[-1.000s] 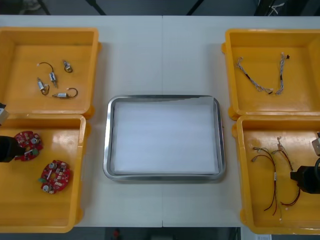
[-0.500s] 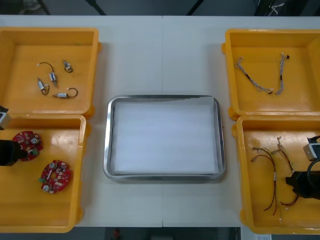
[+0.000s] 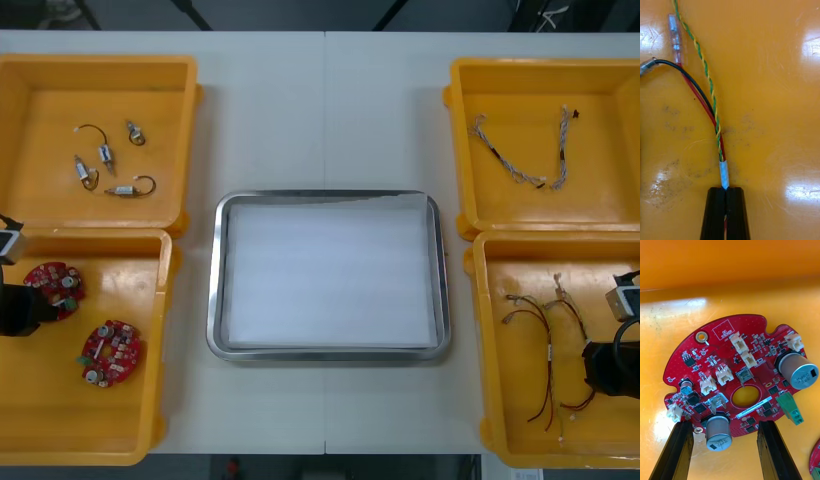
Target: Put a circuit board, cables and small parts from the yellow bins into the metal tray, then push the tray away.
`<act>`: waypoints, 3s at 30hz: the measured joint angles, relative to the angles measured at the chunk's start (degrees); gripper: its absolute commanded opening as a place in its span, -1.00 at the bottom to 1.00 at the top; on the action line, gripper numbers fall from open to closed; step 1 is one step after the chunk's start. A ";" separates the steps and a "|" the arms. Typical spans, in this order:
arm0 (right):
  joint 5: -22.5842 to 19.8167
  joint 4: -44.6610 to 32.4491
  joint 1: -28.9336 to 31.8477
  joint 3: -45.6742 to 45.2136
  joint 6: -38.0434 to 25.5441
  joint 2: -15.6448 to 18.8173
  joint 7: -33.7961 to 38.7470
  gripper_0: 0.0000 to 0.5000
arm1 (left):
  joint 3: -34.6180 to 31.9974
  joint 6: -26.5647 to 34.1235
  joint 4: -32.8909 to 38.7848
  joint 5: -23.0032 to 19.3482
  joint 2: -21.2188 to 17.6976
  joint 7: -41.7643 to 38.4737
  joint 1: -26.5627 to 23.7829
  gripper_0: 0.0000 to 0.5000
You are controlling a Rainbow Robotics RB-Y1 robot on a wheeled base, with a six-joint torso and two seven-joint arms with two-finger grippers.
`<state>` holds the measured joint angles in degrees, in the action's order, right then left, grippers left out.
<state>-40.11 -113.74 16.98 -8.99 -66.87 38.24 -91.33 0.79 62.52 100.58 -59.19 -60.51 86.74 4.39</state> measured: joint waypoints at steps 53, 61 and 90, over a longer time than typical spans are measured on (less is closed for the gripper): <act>-15.17 -22.80 -19.29 -21.78 -42.93 10.71 1.23 -1.00 | -6.97 38.07 23.96 -1.08 -0.07 -6.21 -14.97 -1.00; -17.09 -25.99 -20.00 -21.57 -42.94 12.27 1.99 -1.00 | 7.25 38.70 27.06 -1.61 -0.06 -29.05 -26.73 -1.00; -21.43 -31.70 -23.96 -12.93 -42.95 13.48 2.08 -1.00 | 42.05 37.18 25.78 17.19 18.00 -45.37 -43.54 -1.00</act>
<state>-61.54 -145.43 -6.98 -21.92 -109.82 51.72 -89.26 42.84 99.70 126.37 -42.00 -42.51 41.38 -39.14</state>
